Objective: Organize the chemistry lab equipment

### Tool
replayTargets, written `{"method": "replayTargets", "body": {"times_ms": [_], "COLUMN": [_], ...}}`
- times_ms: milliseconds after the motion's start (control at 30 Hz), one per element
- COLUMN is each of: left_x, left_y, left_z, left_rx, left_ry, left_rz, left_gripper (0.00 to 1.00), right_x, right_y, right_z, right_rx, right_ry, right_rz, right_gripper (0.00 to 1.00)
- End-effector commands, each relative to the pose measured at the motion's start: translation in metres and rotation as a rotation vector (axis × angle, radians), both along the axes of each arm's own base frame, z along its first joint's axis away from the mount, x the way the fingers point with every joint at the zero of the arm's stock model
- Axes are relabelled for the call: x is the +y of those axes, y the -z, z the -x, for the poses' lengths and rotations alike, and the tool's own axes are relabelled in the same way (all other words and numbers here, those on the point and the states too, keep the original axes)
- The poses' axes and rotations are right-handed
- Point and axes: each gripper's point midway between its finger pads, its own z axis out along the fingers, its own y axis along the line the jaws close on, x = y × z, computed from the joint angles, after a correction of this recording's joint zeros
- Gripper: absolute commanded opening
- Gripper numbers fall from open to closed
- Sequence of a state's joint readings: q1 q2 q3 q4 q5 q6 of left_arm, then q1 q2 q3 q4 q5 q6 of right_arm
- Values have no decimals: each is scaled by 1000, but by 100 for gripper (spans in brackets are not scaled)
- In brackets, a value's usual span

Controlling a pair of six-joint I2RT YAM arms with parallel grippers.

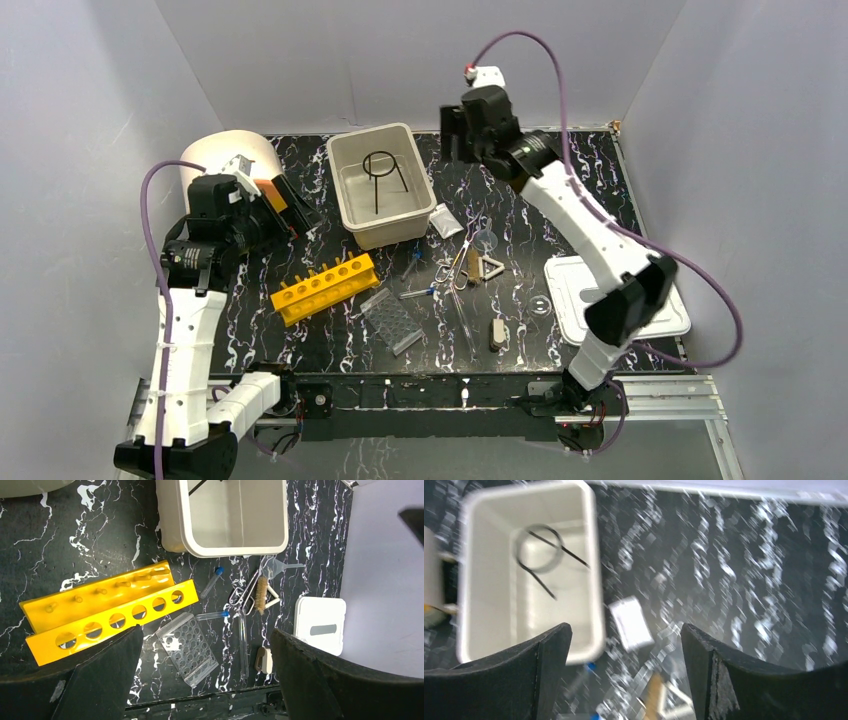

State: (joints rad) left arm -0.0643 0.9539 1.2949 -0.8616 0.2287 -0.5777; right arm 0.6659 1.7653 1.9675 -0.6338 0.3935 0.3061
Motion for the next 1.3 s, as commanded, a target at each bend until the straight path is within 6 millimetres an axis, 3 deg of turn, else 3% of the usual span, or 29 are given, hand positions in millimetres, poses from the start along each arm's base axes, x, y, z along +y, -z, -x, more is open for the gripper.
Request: {"method": "replayTargets", "body": {"times_ms": [0,67,333,467,567,633,733,800,967,1167,1267], "left_x": [-2,-4,-7,-13,-16,-20,-24,-26,-27,-26,-26], "left_y": [-15,-17,-18,-13,-11,-15,-18,-19,-18,-17,-15], "left_z": [-6,-9,-19,-21,-23,-25,-27,-28,-29,-30,-31], "left_rx": [-59,-69,-95,-79,-70,-72,-76,-75,-73,-73,-69], "left_ry": [35,44,28,39,47,56,69,78,81,76,75], "left_rz": [-9,-1,35,55,54,54,57,57,57,52,53], "left_gripper": [98,98,98,98,98,98,98,98,98,98,98], "right_x": [-75,-103,-183,-195,-188,-179,-196,-197,-197,-199,-196], "right_y": [16,33,124,167,209,236,255,264,265,261,259], "right_z": [52,79,178,209,227,232,241,241,229,220,216], "right_rx": [88,162,483,608,705,751,781,782,764,745,738], "right_ry": [129,182,404,454,459,431,532,532,521,506,483], "right_rz": [125,172,267,181,60,23,75,76,100,143,139], "right_gripper": [93,98,99,99,99,99,98,94,78,65,51]}}
